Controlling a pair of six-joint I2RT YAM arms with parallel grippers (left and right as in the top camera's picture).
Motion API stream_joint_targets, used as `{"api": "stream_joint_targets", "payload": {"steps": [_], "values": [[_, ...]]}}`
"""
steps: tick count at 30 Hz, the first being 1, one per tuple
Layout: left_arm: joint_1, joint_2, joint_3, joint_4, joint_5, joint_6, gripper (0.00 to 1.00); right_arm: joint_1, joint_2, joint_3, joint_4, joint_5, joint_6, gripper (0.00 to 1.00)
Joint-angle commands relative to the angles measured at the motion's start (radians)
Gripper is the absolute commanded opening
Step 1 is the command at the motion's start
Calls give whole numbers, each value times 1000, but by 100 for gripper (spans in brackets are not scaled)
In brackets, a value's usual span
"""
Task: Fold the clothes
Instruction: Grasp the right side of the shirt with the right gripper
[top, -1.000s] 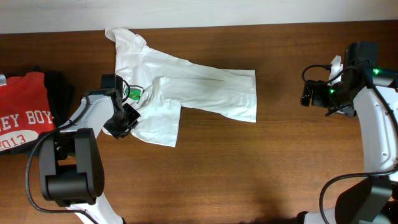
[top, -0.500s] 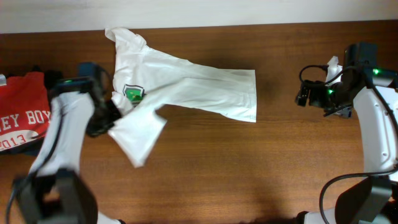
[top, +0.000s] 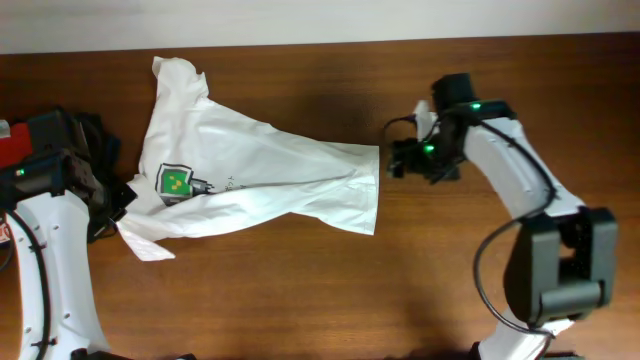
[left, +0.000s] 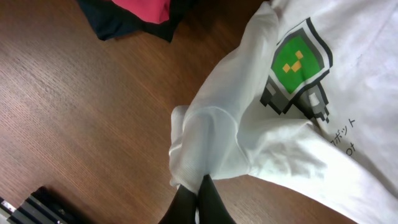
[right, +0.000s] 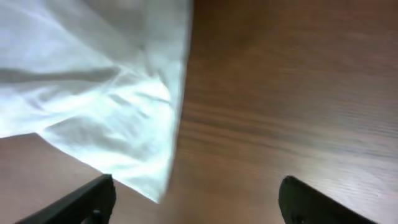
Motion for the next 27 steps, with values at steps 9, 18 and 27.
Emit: {"api": "stream_joint_targets", "payload": {"steps": [9,18,27], "values": [[2,-13,4,-2,8,-5,0,232,153,-6,230,-45,307,54],[2,-13,4,-5,8,-5,0,285,208,-6,294,-52,353,45],[2,-13,4,-11,8,-5,0,288,213,-6,343,12,443,4]]}}
